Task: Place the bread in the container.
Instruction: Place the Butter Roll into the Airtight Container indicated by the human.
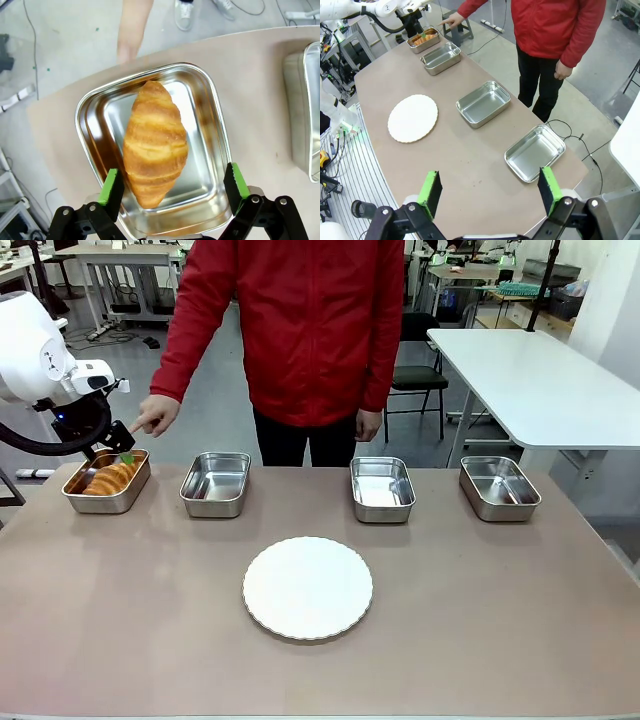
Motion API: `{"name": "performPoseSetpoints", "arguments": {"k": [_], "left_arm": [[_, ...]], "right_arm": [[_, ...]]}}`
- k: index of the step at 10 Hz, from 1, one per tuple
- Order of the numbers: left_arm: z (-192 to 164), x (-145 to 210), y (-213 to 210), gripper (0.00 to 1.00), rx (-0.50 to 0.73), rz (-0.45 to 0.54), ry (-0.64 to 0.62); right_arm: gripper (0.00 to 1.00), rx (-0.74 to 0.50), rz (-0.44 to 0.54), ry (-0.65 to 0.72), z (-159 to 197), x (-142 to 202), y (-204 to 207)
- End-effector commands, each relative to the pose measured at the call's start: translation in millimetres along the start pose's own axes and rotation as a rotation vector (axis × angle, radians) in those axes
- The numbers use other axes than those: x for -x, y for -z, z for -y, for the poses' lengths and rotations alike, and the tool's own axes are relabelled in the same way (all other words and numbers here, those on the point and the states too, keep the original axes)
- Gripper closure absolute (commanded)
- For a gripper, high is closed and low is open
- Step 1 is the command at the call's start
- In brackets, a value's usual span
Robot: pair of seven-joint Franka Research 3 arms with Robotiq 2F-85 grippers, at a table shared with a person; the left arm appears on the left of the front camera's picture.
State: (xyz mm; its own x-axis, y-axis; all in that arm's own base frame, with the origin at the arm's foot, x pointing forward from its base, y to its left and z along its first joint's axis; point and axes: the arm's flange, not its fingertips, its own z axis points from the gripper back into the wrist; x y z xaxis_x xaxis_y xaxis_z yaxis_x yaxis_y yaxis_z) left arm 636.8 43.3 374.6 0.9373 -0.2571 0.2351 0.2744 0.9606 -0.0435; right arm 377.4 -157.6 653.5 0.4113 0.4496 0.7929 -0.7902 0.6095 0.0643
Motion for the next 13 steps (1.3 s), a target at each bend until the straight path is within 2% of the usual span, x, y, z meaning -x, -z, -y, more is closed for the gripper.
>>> {"name": "performPoseSetpoints", "arguments": {"k": [1, 4, 6, 10, 12, 13], "left_arm": [[0.0, 0.0, 0.0, 0.0, 0.0, 0.0, 0.0], [65.3, 41.3, -58.1, 0.0, -0.151, 0.163, -0.012], [93.9, 75.5, -83.6, 0.0, -0.182, 0.214, -0.017], [152.0, 166.1, -92.3, 0.0, -0.226, 0.313, -0.056], [165.2, 208.0, -90.1, 0.0, -0.19, 0.325, -0.038], [168.8, 225.9, -88.7, 0.0, -0.226, 0.32, -0.06]], "right_arm": [[0.0, -0.007, 0.025, -0.017, -0.3, -1.0, -0.4], [0.0, -0.007, 0.025, -0.017, -0.3, -1.0, -0.4], [0.0, -0.007, 0.025, -0.017, -0.3, -1.0, -0.4], [0.0, -0.007, 0.025, -0.017, -0.3, -1.0, -0.4], [0.0, -0.007, 0.025, -0.017, -0.3, -1.0, -0.4], [0.0, -0.007, 0.025, -0.017, -0.3, -1.0, -0.4]]}}
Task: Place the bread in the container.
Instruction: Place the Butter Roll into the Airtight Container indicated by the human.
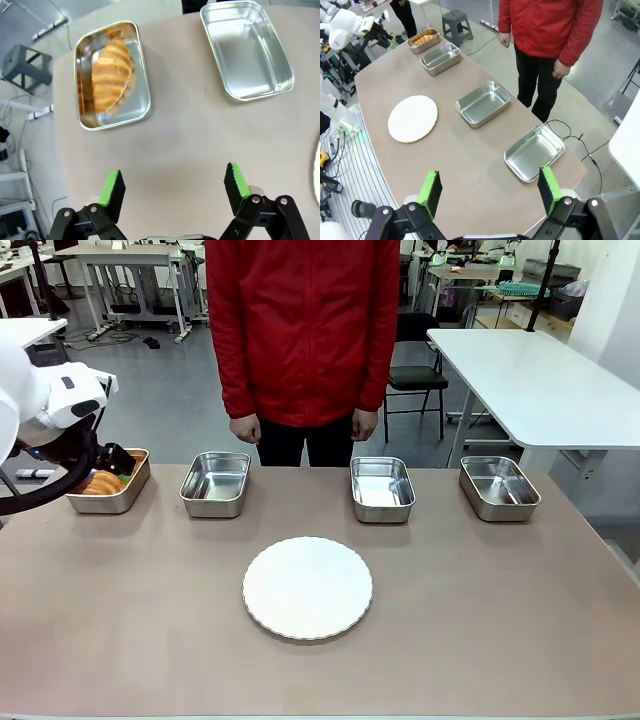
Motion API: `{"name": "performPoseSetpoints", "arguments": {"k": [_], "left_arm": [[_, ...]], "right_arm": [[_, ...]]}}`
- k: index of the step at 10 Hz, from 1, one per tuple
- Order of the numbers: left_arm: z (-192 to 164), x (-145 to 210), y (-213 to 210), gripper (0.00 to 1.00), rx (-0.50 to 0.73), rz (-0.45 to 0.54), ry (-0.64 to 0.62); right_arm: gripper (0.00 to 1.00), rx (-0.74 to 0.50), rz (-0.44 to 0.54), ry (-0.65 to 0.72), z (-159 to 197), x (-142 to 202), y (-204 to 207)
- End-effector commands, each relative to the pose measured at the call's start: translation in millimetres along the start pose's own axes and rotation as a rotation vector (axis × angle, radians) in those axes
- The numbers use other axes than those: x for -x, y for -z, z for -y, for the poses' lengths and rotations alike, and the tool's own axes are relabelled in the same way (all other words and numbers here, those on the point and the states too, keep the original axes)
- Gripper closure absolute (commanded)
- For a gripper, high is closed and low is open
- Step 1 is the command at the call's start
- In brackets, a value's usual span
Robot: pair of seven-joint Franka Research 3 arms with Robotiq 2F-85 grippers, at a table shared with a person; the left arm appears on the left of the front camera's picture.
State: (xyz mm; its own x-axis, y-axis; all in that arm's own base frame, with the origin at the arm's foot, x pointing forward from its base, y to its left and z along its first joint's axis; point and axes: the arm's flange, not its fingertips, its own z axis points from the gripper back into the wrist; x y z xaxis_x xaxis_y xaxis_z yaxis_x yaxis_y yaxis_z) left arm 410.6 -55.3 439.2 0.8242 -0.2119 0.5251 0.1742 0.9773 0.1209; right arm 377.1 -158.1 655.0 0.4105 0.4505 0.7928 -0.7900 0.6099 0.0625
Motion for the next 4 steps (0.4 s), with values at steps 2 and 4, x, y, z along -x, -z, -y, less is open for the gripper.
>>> {"name": "performPoseSetpoints", "arguments": {"k": [2, 4], "left_arm": [[-10.9, 78.7, -6.0, 0.0, 0.049, -0.03, -0.034], [1.8, -1.0, -3.0, 0.0, 0.005, 0.007, -0.002]], "right_arm": [[0.0, -0.008, 0.026, -0.016, -0.3, -0.1, 0.9], [0.0, -0.008, 0.026, -0.016, -0.3, -0.1, 0.9]]}}
